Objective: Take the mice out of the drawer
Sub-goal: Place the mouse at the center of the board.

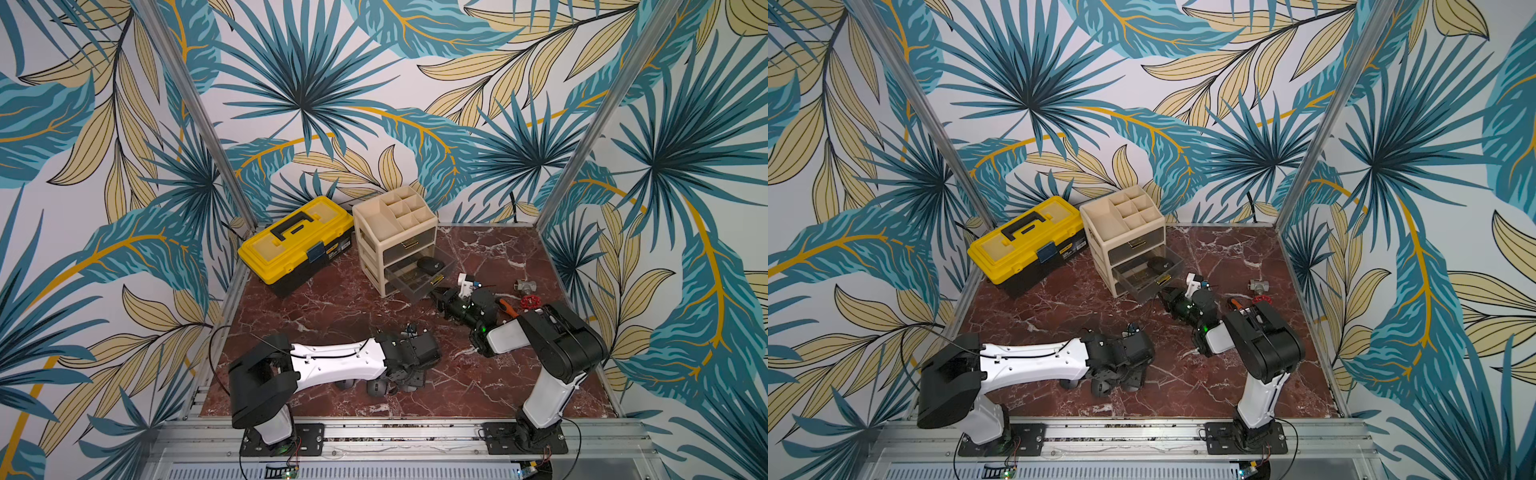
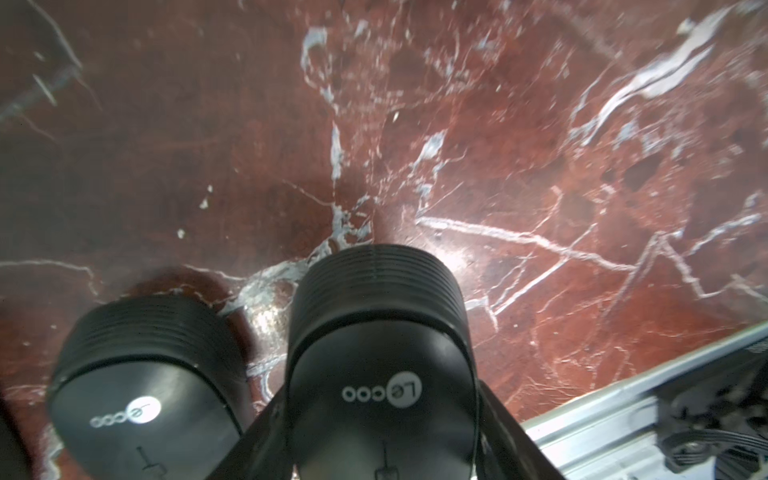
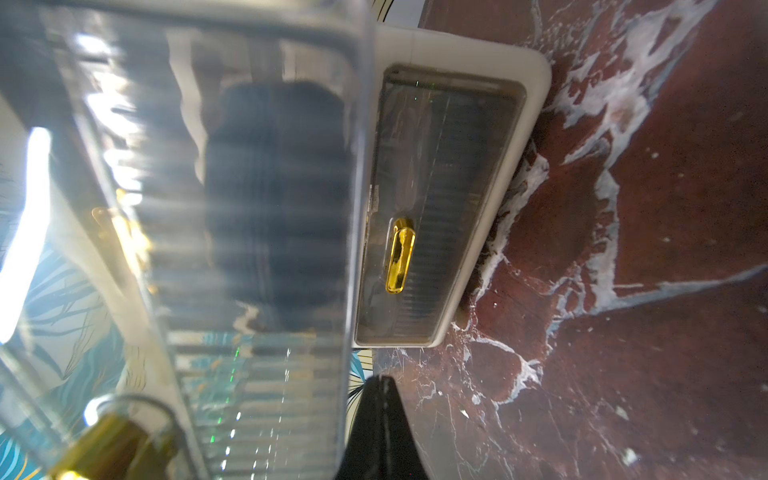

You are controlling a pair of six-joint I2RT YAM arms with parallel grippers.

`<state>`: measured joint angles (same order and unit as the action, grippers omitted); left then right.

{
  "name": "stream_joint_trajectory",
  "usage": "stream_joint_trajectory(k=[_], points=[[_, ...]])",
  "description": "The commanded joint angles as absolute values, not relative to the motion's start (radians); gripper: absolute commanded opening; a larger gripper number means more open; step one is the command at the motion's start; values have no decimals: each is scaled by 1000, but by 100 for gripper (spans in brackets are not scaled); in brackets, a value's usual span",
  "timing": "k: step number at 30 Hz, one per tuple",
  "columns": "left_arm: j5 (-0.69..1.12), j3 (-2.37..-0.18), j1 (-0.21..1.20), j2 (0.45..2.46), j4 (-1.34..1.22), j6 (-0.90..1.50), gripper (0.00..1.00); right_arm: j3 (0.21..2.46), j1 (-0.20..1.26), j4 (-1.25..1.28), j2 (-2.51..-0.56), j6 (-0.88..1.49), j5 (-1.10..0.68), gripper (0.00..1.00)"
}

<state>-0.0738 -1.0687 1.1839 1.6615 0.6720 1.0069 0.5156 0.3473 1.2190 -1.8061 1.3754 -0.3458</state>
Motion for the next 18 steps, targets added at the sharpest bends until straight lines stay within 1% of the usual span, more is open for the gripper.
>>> stream_joint_trajectory(k=[1,18], points=[[-98,-1048,1192,1679,687,1026,41,523,351,1270,-1793,1355,-356,0],[-192,-1009,1190,1689,777,1041,41,506,350,1299,-1807,1366,-352,0]])
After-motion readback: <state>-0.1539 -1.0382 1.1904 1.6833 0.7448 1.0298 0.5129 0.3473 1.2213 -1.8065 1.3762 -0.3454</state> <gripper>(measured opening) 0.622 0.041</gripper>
